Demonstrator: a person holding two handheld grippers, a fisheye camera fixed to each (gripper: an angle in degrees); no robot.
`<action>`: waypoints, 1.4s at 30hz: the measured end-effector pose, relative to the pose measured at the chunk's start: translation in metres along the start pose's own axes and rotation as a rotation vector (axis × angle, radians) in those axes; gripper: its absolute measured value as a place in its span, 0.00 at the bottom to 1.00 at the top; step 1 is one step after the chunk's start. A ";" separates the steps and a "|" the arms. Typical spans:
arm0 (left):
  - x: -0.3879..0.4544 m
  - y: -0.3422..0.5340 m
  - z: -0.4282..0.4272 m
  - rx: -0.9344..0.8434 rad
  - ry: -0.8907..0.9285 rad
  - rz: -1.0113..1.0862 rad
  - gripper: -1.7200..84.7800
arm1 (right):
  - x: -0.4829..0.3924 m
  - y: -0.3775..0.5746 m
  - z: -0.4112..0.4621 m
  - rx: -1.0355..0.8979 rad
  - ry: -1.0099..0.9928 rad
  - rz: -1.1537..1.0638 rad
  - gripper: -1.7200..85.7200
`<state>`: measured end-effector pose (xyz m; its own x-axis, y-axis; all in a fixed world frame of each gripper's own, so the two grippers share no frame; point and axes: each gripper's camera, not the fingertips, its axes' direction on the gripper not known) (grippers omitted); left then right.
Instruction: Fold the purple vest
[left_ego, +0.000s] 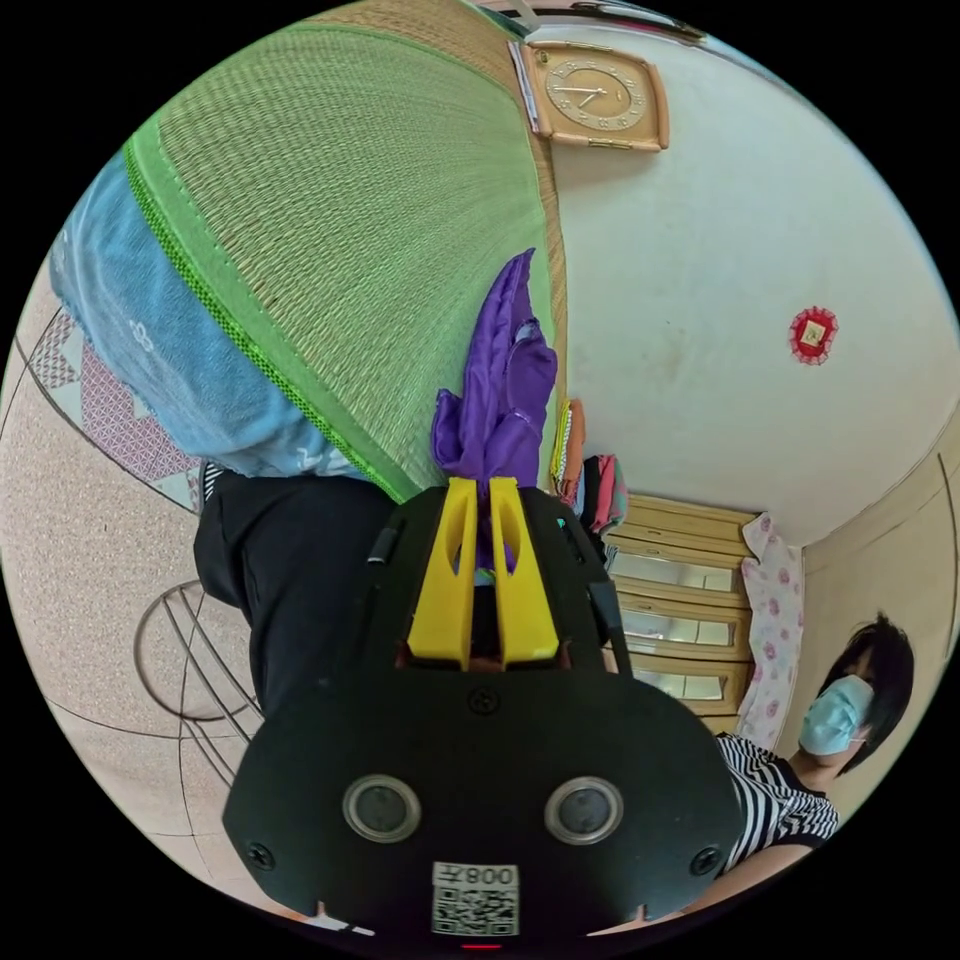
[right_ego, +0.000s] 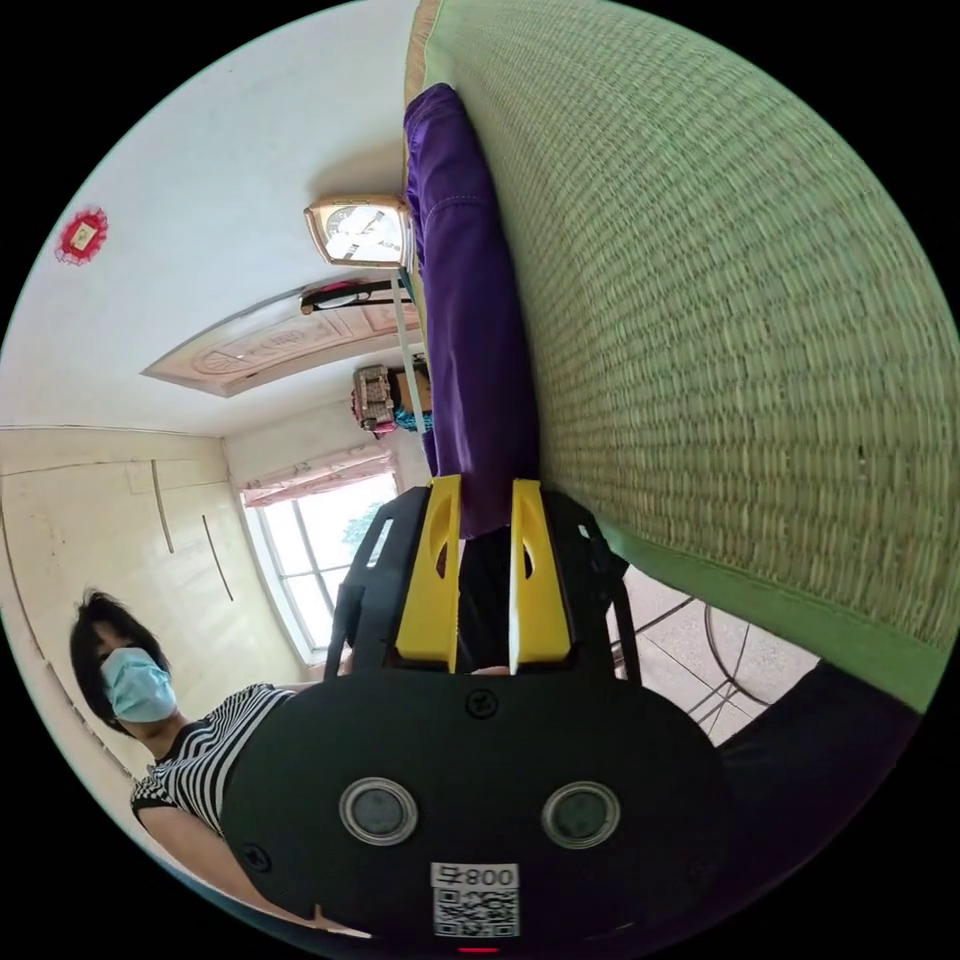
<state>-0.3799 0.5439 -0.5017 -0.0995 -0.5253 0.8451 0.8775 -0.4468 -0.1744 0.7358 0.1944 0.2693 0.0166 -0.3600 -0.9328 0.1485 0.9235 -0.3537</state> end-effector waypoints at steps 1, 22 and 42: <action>0.004 0.004 0.004 -0.004 0.002 0.012 0.05 | 0.006 0.000 -0.004 -0.007 -0.009 0.000 0.09; 0.119 0.127 0.124 -0.170 0.247 0.443 0.05 | 0.037 0.139 -0.200 0.103 -0.164 -0.355 0.04; 0.159 0.050 0.419 -0.325 0.313 0.572 0.05 | 0.144 0.082 -0.403 0.279 -0.211 -0.450 0.04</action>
<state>-0.1558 0.7412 -0.1642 0.1608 -0.9020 0.4007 0.6535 -0.2069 -0.7281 0.3524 0.2720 0.0784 0.0846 -0.7553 -0.6499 0.4414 0.6131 -0.6552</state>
